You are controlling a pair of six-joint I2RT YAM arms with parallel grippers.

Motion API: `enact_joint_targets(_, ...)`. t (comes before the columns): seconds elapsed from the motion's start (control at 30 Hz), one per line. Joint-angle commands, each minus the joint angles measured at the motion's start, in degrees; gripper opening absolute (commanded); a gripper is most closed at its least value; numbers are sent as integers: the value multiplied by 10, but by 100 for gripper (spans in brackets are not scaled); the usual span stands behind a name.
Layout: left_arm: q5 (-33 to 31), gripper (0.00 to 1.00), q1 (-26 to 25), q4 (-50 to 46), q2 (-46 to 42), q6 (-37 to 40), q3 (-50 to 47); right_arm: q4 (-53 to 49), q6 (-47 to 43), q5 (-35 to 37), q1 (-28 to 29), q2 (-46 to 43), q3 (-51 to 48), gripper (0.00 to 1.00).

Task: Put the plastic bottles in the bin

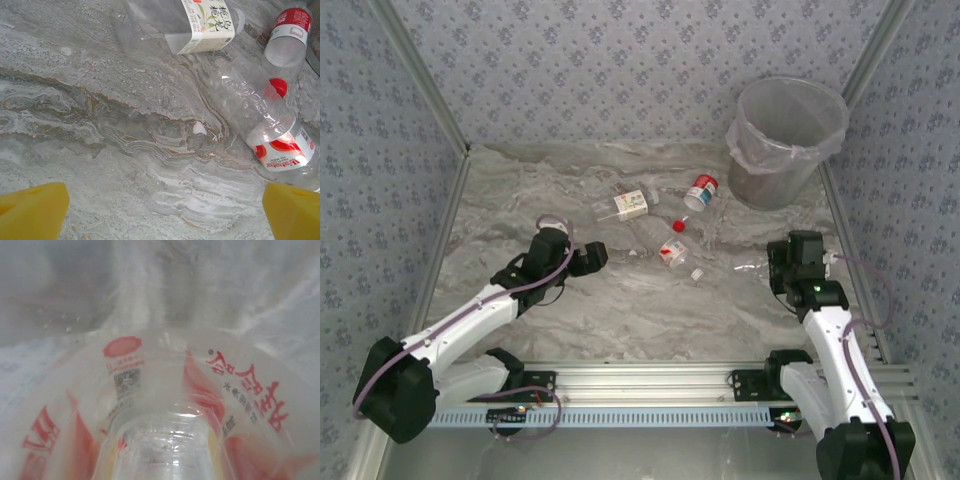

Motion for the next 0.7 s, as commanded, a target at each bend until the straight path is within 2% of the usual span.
enact_joint_targets(0.0,-10,99,2,-4,7,6,26,39,-61,28,8,-17,28,49)
enact_joint_targets(0.17,-7,99,2,17,20,-1,25,76,-145,53,37,-14,70,49)
enact_joint_targets(0.33,-7,99,2,51,43,-13,29,144,-240,82,100,25,110,48)
enact_joint_targets(0.53,-13,99,2,92,69,-29,30,244,-334,69,149,100,173,49)
enact_joint_targets(0.67,-18,100,2,103,89,-44,47,297,-375,50,159,148,221,49)
